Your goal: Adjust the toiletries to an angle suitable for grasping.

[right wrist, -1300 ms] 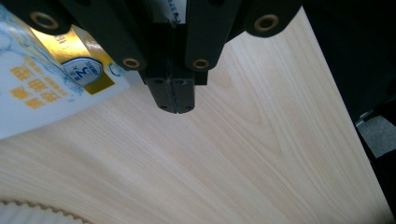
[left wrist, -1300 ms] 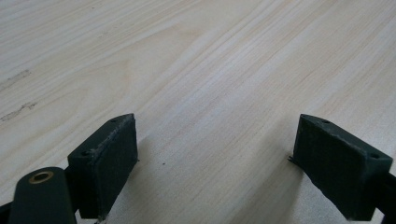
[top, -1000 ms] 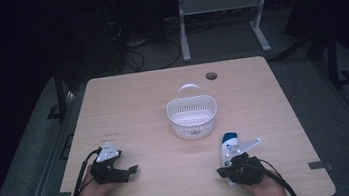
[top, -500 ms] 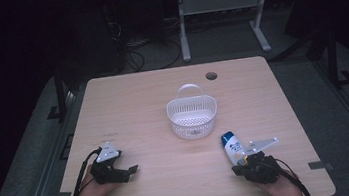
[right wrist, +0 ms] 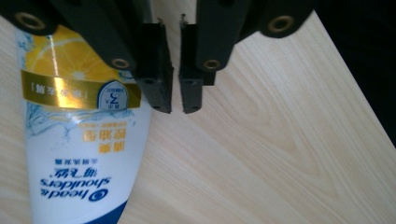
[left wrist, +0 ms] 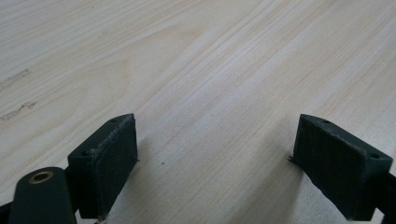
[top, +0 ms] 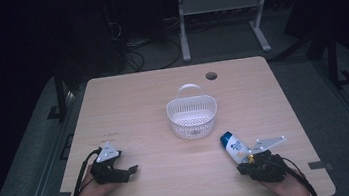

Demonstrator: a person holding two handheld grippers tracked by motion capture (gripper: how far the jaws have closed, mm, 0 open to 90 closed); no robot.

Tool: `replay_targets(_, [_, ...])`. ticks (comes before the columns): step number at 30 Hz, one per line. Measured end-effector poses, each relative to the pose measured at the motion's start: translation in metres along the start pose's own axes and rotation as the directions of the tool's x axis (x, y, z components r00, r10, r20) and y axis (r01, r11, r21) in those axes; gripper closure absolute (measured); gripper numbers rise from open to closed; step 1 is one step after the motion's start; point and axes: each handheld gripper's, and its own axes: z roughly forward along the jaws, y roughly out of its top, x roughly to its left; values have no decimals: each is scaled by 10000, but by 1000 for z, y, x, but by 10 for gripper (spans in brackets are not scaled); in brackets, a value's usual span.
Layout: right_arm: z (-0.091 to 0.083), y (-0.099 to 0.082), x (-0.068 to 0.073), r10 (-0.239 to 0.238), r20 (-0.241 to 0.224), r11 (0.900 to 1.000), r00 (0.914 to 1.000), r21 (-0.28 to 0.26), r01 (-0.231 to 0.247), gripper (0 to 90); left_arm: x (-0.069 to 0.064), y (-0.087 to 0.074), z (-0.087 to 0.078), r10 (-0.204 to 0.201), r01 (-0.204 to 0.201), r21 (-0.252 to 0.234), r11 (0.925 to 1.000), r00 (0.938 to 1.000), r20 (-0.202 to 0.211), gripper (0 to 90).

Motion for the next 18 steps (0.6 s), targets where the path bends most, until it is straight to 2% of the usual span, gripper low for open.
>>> replay_targets(4, [-5,2,-1,158,-166,9996,9997,-226,-162,698,0,0,0,-7,7,1,10000,10000,1,131])
replay_targets(7, [-8,5,0,342,-370,9984,9987,-428,-358,589,0,0,0,-7,7,-2,10000,10000,2,130])
replay_targets(11, [-12,9,3,311,-316,9959,9990,-843,-337,479,0,0,0,-19,19,-36,10000,10000,7,131])
replay_targets(14, [-14,13,4,273,-213,9945,9994,-1007,-293,426,0,0,0,-15,15,-34,10000,10000,0,131])
replay_targets(18, [-18,17,4,238,-158,9924,9996,-1206,-255,403,0,0,0,-15,15,-34,10000,10000,0,131])
